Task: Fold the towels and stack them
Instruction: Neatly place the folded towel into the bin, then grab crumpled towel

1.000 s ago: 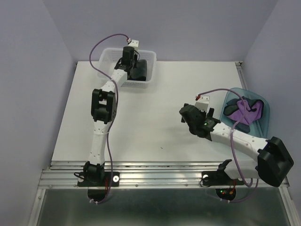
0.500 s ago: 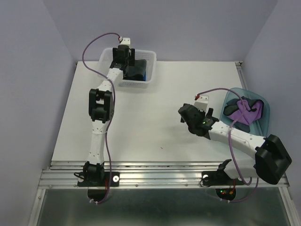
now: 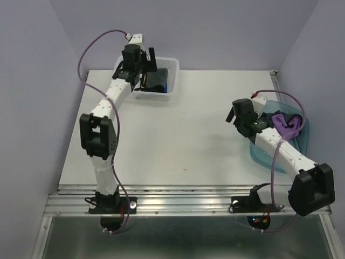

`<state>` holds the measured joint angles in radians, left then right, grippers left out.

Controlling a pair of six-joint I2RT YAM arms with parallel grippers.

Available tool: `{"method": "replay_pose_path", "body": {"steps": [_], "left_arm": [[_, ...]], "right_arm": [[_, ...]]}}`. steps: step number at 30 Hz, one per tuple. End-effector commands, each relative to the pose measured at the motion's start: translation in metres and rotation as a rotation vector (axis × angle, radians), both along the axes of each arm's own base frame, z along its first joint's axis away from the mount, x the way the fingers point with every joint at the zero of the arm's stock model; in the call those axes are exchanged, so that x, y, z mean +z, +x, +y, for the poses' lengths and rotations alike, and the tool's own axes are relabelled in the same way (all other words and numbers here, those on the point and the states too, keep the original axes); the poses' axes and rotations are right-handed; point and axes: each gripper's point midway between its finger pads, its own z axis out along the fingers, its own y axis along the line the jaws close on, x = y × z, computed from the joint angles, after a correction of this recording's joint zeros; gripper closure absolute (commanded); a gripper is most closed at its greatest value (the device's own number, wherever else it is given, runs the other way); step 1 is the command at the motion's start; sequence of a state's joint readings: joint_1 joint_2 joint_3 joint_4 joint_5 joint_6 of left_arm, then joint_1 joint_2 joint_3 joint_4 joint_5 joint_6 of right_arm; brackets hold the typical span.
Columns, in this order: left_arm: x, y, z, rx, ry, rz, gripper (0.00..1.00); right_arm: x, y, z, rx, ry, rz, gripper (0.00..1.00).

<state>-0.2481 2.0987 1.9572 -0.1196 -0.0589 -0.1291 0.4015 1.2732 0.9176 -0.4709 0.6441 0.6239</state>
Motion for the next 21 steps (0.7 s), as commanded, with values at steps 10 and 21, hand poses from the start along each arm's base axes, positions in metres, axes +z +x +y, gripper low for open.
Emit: {"method": "replay_pose_path", "body": {"steps": [10,21], "left_arm": [[0.046,-0.231,-0.048,-0.064,-0.269,-0.140,0.01],[0.028,-0.300,-0.055,-0.147,-0.372,-0.073,0.01]], "right_arm": [[0.029,0.016,-0.174,-0.451,0.074,-0.085,0.00],[0.019,0.042,-0.255,-0.595,0.107,-0.097,0.00]]}}
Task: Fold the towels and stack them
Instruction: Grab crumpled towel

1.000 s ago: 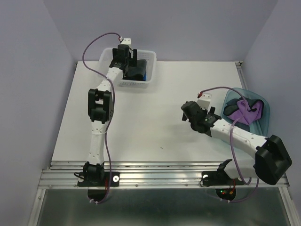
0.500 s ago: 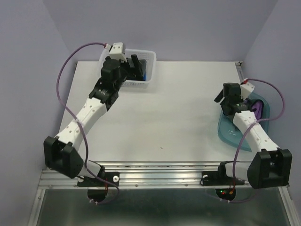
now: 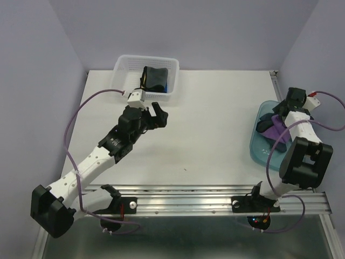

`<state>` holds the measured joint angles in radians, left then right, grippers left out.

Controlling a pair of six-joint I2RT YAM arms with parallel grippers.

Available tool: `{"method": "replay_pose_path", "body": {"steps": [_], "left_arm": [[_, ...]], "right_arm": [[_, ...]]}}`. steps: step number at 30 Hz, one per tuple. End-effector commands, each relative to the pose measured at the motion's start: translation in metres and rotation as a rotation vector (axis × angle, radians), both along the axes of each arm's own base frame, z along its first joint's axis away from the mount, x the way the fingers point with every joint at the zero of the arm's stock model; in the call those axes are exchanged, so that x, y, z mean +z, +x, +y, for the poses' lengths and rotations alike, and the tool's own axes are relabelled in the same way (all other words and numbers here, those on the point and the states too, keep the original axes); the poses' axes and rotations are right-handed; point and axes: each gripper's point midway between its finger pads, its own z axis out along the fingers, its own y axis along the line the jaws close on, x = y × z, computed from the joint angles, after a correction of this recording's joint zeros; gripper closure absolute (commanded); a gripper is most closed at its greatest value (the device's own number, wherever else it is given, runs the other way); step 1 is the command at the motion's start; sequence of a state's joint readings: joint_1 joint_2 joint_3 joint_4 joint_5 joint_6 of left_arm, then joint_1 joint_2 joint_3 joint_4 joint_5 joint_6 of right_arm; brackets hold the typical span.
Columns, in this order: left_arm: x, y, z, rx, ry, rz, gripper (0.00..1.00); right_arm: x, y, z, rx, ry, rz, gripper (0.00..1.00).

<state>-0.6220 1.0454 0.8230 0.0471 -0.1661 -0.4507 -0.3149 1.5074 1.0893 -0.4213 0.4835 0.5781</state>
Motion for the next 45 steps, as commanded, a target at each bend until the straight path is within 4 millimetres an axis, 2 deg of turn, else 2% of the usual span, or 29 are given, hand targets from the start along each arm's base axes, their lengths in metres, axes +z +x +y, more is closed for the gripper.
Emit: {"method": "replay_pose_path", "body": {"steps": [1,3,4,6,7,9,12,15,18,19,20,24,25,27,28,30,31,32,33,36,37,38,39,40,41,43,44,45], "left_arm": [[0.020,-0.007,0.005,0.028,-0.074,-0.034,0.01],[0.013,-0.009,0.007,0.040,-0.073,-0.011,0.01],[0.005,-0.011,0.006,0.038,-0.067,0.007,0.01],[-0.001,-0.013,0.004,0.032,-0.073,0.027,0.01],[-0.006,-0.013,0.004,0.036,-0.068,0.037,0.01],[-0.010,-0.014,0.003,0.038,-0.069,0.047,0.01],[-0.015,-0.014,0.000,0.037,-0.067,0.061,0.01],[-0.021,-0.014,-0.003,0.036,-0.064,0.073,0.01],[-0.024,-0.014,-0.004,0.038,-0.055,0.080,0.01],[-0.023,-0.013,-0.004,0.041,-0.054,0.079,0.01],[-0.025,-0.013,-0.004,0.041,-0.052,0.081,0.01],[-0.022,-0.012,-0.006,0.039,-0.049,0.077,0.01],[-0.022,-0.012,-0.006,0.040,-0.048,0.074,0.01],[-0.020,-0.011,-0.006,0.039,-0.050,0.070,0.01],[-0.019,-0.012,-0.006,0.036,-0.052,0.068,0.01],[-0.017,-0.012,-0.006,0.036,-0.054,0.066,0.01],[-0.017,-0.013,-0.005,0.037,-0.055,0.064,0.01],[-0.017,-0.012,-0.006,0.037,-0.056,0.063,0.01],[-0.017,-0.013,-0.005,0.037,-0.055,0.064,0.01],[-0.018,-0.014,-0.004,0.039,-0.055,0.063,0.01],[-0.017,-0.014,-0.004,0.038,-0.055,0.061,0.01],[-0.018,-0.014,-0.003,0.041,-0.053,0.061,0.01],[-0.019,-0.015,-0.003,0.040,-0.055,0.062,0.01],[-0.018,-0.015,-0.002,0.042,-0.057,0.060,0.01],[-0.020,-0.016,-0.002,0.043,-0.054,0.061,0.01],[-0.021,-0.017,0.000,0.046,-0.052,0.057,0.01],[-0.024,-0.017,0.002,0.052,-0.049,0.058,0.01],[-0.024,-0.017,0.002,0.054,-0.049,0.056,0.01]], "right_arm": [[0.028,0.031,-0.033,-0.015,-0.024,-0.139,0.00],[0.024,0.040,-0.034,0.012,-0.014,-0.147,0.01],[0.016,0.044,-0.035,0.022,-0.005,-0.134,0.02],[0.015,0.058,-0.032,0.066,0.016,-0.152,0.05],[0.007,0.062,-0.030,0.080,0.033,-0.142,0.06],[0.007,0.073,-0.026,0.119,0.058,-0.155,0.06],[0.001,0.085,-0.023,0.152,0.089,-0.160,0.08],[-0.008,0.087,-0.022,0.159,0.103,-0.144,0.12],[-0.013,0.083,-0.028,0.130,0.079,-0.131,0.31],[-0.016,0.081,-0.029,0.123,0.074,-0.120,0.49],[-0.018,0.080,-0.030,0.115,0.072,-0.111,0.56],[-0.022,0.069,-0.035,0.079,0.059,-0.061,0.80],[-0.016,0.068,-0.034,0.078,0.054,-0.070,0.87],[-0.009,0.066,-0.033,0.081,0.048,-0.084,0.96],[0.003,0.065,-0.032,0.089,0.037,-0.110,0.99],[0.016,0.061,-0.030,0.093,0.023,-0.139,0.99],[0.034,0.059,-0.029,0.099,0.003,-0.181,0.99],[0.031,0.057,-0.028,0.100,0.005,-0.173,0.99],[0.049,0.054,-0.026,0.104,-0.010,-0.212,0.99],[0.074,0.046,-0.019,0.133,-0.029,-0.262,0.99],[0.094,0.040,-0.015,0.148,-0.050,-0.298,0.99],[0.105,0.038,-0.012,0.162,-0.054,-0.319,0.99],[0.126,0.034,-0.002,0.204,-0.059,-0.365,0.99],[0.134,0.031,0.005,0.233,-0.055,-0.372,0.99],[0.151,0.029,0.012,0.267,-0.066,-0.407,0.99],[0.175,0.029,0.038,0.347,-0.068,-0.456,0.99],[0.197,0.023,0.051,0.388,-0.096,-0.498,0.99],[0.217,0.027,0.079,0.488,-0.081,-0.548,0.99]]}}
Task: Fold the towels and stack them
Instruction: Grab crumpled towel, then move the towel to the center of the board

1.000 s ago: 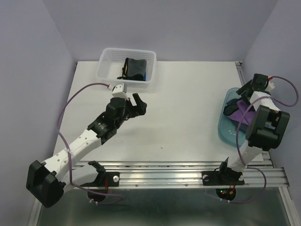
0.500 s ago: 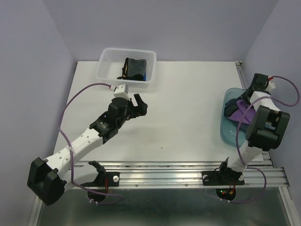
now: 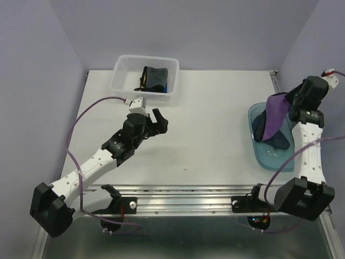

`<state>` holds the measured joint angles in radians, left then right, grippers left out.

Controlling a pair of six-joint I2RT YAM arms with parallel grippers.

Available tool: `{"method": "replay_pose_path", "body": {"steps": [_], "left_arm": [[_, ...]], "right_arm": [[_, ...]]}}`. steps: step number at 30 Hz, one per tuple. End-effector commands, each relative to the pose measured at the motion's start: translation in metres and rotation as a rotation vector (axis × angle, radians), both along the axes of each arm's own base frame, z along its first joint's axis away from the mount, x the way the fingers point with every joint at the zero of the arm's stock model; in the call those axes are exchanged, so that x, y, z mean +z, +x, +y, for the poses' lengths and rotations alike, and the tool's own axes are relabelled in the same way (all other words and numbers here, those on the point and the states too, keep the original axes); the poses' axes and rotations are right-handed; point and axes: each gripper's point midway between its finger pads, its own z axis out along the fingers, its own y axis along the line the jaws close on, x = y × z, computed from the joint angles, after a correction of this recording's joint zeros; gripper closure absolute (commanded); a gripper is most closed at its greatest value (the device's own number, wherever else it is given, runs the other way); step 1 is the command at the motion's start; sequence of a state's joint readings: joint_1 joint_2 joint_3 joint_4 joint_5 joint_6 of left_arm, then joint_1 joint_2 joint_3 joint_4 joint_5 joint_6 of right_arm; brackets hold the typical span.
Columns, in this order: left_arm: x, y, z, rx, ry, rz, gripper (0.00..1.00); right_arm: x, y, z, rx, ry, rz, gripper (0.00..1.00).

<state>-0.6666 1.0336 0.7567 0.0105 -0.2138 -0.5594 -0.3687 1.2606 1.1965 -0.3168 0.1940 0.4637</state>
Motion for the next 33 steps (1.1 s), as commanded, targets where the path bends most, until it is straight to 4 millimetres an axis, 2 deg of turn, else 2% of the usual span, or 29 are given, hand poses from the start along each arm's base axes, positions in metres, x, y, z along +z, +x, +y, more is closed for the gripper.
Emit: {"method": "replay_pose_path", "body": {"steps": [1,3,5,6,7,8,9,10,11,12,13,14,15,16,17,19,20,23,24,25,26,28,29,30,31,32,33], "left_arm": [[0.010,-0.002,0.005,0.019,-0.024,-0.048,0.01],[0.010,-0.003,0.007,0.024,-0.030,-0.049,0.01],[0.011,-0.005,0.009,0.036,-0.045,-0.052,0.01],[0.011,-0.007,0.010,0.039,-0.051,-0.053,0.01],[0.011,-0.008,0.012,0.046,-0.055,-0.052,0.01],[0.008,-0.009,0.017,0.067,-0.052,-0.050,0.01],[0.012,-0.011,0.020,0.081,-0.070,-0.053,0.01],[0.010,-0.011,0.027,0.112,-0.062,-0.049,0.01],[0.009,-0.014,0.031,0.136,-0.071,-0.035,0.01],[0.010,-0.017,0.039,0.166,-0.075,-0.028,0.01],[0.010,-0.020,0.042,0.166,-0.072,-0.024,0.01],[0.010,-0.022,0.047,0.193,-0.080,-0.019,0.01],[0.014,-0.025,0.052,0.211,-0.095,-0.025,0.01],[0.008,-0.029,0.057,0.228,-0.081,-0.002,0.01],[0.012,-0.031,0.064,0.267,-0.103,-0.003,0.01],[0.005,-0.037,0.073,0.304,-0.090,0.027,0.01],[0.005,-0.038,0.077,0.329,-0.105,0.031,0.01],[-0.007,-0.043,0.084,0.362,-0.089,0.070,0.01],[-0.011,-0.043,0.084,0.364,-0.081,0.080,0.01],[-0.015,-0.044,0.084,0.363,-0.072,0.092,0.01],[-0.020,-0.045,0.083,0.360,-0.066,0.104,0.01],[-0.031,-0.045,0.081,0.352,-0.042,0.134,0.01],[-0.035,-0.044,0.077,0.334,-0.037,0.137,0.01],[-0.043,-0.042,0.073,0.319,-0.016,0.153,0.01],[-0.042,-0.038,0.068,0.305,-0.025,0.144,0.01],[-0.044,-0.038,0.061,0.266,-0.016,0.153,0.01],[-0.054,-0.035,0.055,0.247,0.008,0.176,0.01]], "right_arm": [[0.078,0.001,0.078,0.292,-0.051,-0.158,0.99],[0.112,0.001,0.130,0.473,-0.054,-0.236,0.99],[0.131,0.001,0.173,0.626,-0.051,-0.281,0.99],[0.138,0.000,0.205,0.728,-0.037,-0.300,0.99],[0.159,-0.004,0.226,0.805,-0.043,-0.356,0.99],[0.165,-0.005,0.244,0.870,-0.039,-0.373,0.99],[0.164,-0.007,0.280,0.971,-0.019,-0.370,0.99],[0.180,-0.009,0.296,1.012,-0.049,-0.401,0.99],[0.183,-0.010,0.312,1.042,-0.057,-0.406,0.99],[0.188,-0.010,0.342,1.099,-0.066,-0.409,0.99],[0.178,-0.009,0.358,1.139,-0.053,-0.380,0.99],[0.189,-0.012,0.370,1.176,-0.054,-0.406,0.99],[0.185,-0.011,0.381,1.205,-0.044,-0.399,0.99],[0.185,-0.012,0.392,1.237,-0.016,-0.411,0.99],[0.169,-0.009,0.393,1.227,0.003,-0.383,0.99],[0.156,-0.005,0.384,1.160,0.029,-0.376,0.99],[0.116,-0.001,0.379,1.118,0.044,-0.291,0.99],[0.039,-0.014,0.371,1.094,0.093,-0.136,0.98],[0.005,-0.020,0.367,1.077,0.108,-0.066,0.94],[-0.058,-0.034,0.360,1.051,0.146,0.067,0.89],[-0.091,-0.043,0.354,1.027,0.159,0.140,0.77],[-0.146,-0.064,0.335,0.968,0.153,0.296,0.61],[-0.154,-0.066,0.330,0.939,0.154,0.331,0.39],[-0.158,-0.064,0.320,0.888,0.121,0.353,0.28],[-0.155,-0.064,0.315,0.874,0.100,0.368,0.19],[-0.153,-0.064,0.313,0.867,0.084,0.365,0.00],[-0.147,-0.063,0.311,0.861,0.074,0.344,0.00]]}}
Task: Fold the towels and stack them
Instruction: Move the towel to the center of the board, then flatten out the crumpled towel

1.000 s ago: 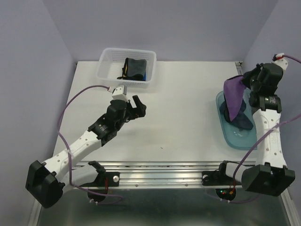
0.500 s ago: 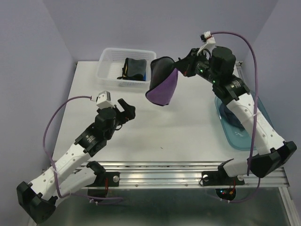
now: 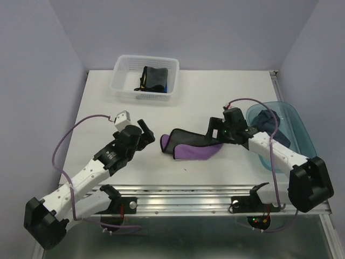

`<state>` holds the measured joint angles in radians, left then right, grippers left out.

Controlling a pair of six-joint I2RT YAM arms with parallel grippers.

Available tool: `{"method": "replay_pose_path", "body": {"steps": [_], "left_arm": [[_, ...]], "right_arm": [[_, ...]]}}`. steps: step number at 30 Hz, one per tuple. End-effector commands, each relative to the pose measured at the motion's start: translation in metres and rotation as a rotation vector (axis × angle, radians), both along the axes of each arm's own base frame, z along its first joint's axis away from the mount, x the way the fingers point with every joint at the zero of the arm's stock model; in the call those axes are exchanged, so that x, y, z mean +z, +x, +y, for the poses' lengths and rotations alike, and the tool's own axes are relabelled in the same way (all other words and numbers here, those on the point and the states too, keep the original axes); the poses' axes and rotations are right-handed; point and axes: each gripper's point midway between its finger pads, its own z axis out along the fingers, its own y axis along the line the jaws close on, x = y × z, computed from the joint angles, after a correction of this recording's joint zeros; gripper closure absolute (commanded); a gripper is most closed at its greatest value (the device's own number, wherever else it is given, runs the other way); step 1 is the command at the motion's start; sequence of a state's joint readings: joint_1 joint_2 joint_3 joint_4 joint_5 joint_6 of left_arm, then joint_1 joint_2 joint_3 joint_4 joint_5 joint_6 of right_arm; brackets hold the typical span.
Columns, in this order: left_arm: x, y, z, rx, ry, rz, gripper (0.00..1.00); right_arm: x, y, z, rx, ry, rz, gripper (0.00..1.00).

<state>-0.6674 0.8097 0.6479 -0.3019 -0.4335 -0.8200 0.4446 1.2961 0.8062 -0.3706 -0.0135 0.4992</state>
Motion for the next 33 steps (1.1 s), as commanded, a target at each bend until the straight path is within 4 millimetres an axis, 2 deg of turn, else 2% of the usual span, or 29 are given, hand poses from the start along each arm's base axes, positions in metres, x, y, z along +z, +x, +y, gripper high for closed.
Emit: {"method": "replay_pose_path", "body": {"steps": [1,4,7,8,9,12,13,14,15,18,24,31,33], "left_arm": [[-0.013,0.011,-0.025,-0.087,0.007,0.016,0.01],[-0.022,0.021,-0.039,-0.143,0.040,0.021,0.01],[-0.018,0.034,-0.062,-0.237,0.051,0.002,0.01],[-0.009,0.040,-0.071,-0.284,0.059,-0.024,0.01],[-0.015,0.045,-0.078,-0.312,0.079,-0.017,0.01],[-0.014,0.060,-0.101,-0.398,0.107,-0.029,0.01],[-0.007,0.067,-0.110,-0.423,0.106,-0.048,0.01],[-0.009,0.071,-0.114,-0.437,0.114,-0.044,0.01],[-0.020,0.075,-0.120,-0.450,0.128,-0.018,0.01],[-0.028,0.083,-0.134,-0.503,0.144,0.003,0.01],[-0.059,0.083,-0.142,-0.548,0.170,0.082,0.03],[-0.079,0.086,-0.153,-0.574,0.164,0.129,0.05],[-0.087,0.089,-0.155,-0.576,0.171,0.144,0.08]], "right_arm": [[0.042,0.024,-0.013,-0.083,-0.015,-0.174,0.00],[0.043,0.025,-0.018,-0.106,-0.029,-0.182,0.00],[0.033,0.024,-0.029,-0.158,-0.084,-0.142,0.00],[0.027,0.021,-0.035,-0.182,-0.104,-0.117,0.00],[0.025,0.019,-0.038,-0.202,-0.115,-0.111,0.00],[0.015,0.011,-0.051,-0.279,-0.138,-0.080,0.00],[0.009,0.006,-0.054,-0.301,-0.143,-0.065,0.00],[0.004,0.002,-0.056,-0.303,-0.145,-0.054,0.00],[0.006,0.001,-0.056,-0.309,-0.135,-0.061,0.00],[-0.004,-0.007,-0.063,-0.338,-0.143,-0.051,0.00],[-0.015,-0.013,-0.069,-0.356,-0.168,-0.032,0.00],[-0.023,-0.010,-0.065,-0.346,-0.164,-0.013,0.00],[-0.026,-0.011,-0.065,-0.343,-0.166,-0.005,0.00]]}}
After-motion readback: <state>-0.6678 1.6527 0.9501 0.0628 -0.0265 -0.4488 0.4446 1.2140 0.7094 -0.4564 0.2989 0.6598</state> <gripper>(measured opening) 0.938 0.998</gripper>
